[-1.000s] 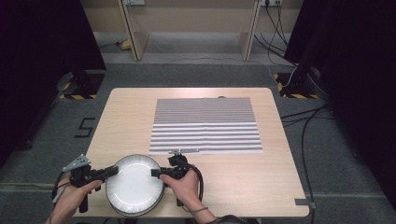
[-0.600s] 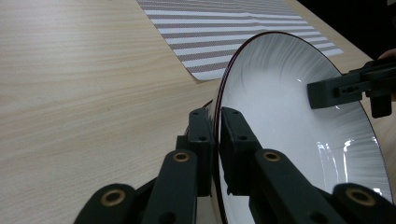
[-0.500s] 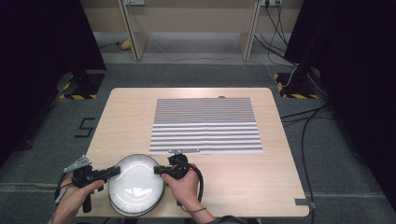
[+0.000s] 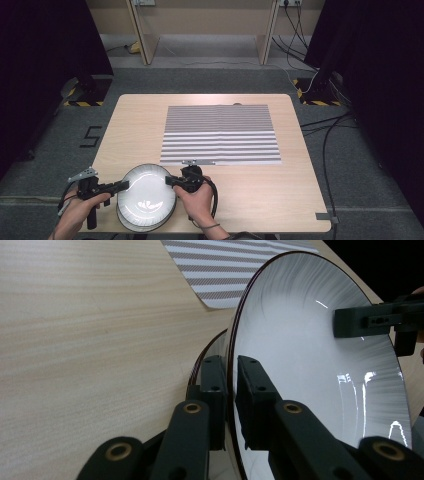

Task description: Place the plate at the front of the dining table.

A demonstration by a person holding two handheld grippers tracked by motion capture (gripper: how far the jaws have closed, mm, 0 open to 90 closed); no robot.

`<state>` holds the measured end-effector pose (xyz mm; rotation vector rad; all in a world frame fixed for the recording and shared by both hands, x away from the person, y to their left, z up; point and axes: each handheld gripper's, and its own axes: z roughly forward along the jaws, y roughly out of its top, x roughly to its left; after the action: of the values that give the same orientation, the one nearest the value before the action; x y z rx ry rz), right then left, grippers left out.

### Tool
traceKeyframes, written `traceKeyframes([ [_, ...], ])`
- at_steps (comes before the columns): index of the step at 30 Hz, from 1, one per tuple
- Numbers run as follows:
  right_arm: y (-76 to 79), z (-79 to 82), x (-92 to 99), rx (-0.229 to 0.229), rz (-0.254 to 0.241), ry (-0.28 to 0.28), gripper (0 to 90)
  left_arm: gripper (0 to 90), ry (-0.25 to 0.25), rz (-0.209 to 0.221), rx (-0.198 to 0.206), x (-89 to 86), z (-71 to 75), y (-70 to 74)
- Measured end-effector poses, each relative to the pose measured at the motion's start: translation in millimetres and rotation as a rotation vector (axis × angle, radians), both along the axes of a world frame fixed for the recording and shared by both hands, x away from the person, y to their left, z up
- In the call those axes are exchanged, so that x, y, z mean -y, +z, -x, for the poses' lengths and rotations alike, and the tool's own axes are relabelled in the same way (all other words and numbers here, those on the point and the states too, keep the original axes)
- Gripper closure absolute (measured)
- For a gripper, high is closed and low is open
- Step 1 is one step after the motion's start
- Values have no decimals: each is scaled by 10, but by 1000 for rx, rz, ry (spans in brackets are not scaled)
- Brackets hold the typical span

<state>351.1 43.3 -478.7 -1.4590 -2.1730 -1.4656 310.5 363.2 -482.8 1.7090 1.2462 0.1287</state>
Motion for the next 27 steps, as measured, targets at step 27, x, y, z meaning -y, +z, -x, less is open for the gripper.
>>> traceKeyframes([
  [27, 526, -171, 419, 260, -23, -107, 824, 836, 11, 34, 221, 447, -377, 509],
])
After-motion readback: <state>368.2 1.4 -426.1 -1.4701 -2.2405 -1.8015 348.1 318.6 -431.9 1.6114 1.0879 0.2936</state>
